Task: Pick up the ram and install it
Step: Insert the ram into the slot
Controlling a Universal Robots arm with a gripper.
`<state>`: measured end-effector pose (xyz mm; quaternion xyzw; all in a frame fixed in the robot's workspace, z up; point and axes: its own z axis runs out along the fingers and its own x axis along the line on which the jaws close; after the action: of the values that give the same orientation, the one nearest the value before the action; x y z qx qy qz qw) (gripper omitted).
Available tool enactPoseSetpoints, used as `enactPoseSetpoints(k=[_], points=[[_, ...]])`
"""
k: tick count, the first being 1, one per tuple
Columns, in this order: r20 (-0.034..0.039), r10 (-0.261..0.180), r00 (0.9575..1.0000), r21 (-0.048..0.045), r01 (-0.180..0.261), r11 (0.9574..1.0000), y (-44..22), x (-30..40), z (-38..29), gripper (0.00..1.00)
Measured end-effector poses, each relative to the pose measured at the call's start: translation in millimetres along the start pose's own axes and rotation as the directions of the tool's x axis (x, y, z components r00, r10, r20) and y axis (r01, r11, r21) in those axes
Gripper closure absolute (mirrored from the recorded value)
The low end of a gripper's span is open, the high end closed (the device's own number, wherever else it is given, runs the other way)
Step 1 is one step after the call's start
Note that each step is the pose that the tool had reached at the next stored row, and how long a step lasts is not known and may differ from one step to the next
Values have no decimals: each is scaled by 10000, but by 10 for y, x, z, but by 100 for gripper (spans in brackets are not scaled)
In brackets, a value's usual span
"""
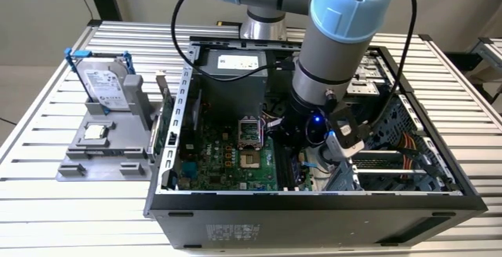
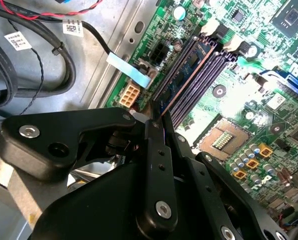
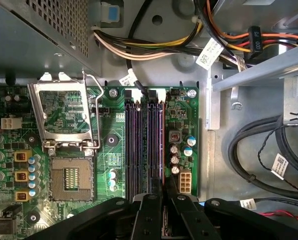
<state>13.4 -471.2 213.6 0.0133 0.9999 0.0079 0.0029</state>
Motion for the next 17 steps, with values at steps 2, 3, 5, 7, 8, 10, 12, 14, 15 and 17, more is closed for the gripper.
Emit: enactPoseSetpoints(k=[2, 3, 5, 7, 8, 10, 12, 14, 15, 17], points=[[1, 18, 10000, 2, -18, 10000, -1, 0, 17, 100], [0, 25, 10000, 3, -25, 10000, -1, 1, 24, 100], [1, 34, 10000, 0, -34, 10000, -1, 1, 41, 100], [1, 36, 10000, 1, -36, 10000, -1, 1, 46, 100], [1, 36, 10000, 1, -36, 10000, -1, 1, 47, 100], [1, 35, 10000, -1, -35, 10000, -1, 1, 50, 100], [4, 36, 10000, -29, -36, 10000, 3, 0, 59, 0], [4, 35, 10000, -11, -35, 10000, 2, 0, 59, 0], [2, 35, 10000, -4, -35, 10000, 0, 0, 58, 0], [1, 36, 10000, -1, -36, 10000, -1, 1, 57, 0]])
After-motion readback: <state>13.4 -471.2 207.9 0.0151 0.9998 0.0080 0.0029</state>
